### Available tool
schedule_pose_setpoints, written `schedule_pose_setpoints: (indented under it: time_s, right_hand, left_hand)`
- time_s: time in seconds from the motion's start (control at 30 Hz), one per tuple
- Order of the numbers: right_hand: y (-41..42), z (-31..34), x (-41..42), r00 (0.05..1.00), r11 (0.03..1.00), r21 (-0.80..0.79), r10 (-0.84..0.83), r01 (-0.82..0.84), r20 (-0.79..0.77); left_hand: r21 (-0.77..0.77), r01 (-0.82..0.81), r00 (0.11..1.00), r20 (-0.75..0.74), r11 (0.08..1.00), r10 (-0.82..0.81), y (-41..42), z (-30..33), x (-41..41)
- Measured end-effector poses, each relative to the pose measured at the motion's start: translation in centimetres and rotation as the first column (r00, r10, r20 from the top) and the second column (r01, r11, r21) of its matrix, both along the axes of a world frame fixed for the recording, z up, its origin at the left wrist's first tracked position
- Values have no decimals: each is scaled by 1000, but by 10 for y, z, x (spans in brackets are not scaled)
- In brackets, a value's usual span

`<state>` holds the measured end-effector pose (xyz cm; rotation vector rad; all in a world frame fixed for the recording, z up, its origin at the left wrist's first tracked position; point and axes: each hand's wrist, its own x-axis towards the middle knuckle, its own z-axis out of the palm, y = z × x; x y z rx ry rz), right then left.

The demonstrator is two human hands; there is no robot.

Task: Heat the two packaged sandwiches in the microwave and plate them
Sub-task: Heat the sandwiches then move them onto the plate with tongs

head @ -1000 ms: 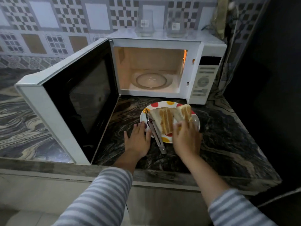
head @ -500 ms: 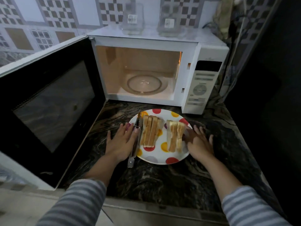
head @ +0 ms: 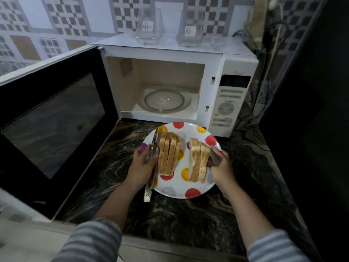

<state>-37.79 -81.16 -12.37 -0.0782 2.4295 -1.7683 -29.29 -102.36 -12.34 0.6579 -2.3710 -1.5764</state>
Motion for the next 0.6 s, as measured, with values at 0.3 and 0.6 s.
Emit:
schedule_pose_setpoints:
  time_s: [0.3, 0.6]
  right_hand:
    - [13, 20, 60, 975, 952, -304, 93, -27, 203]
    - [11, 17, 195, 974, 955, -280, 151, -99, 171]
  left_hand:
    - [233, -28, 991, -120, 972, 58, 13, 15, 82]
    - [271, -59, 992, -96, 961, 88, -2, 0, 210]
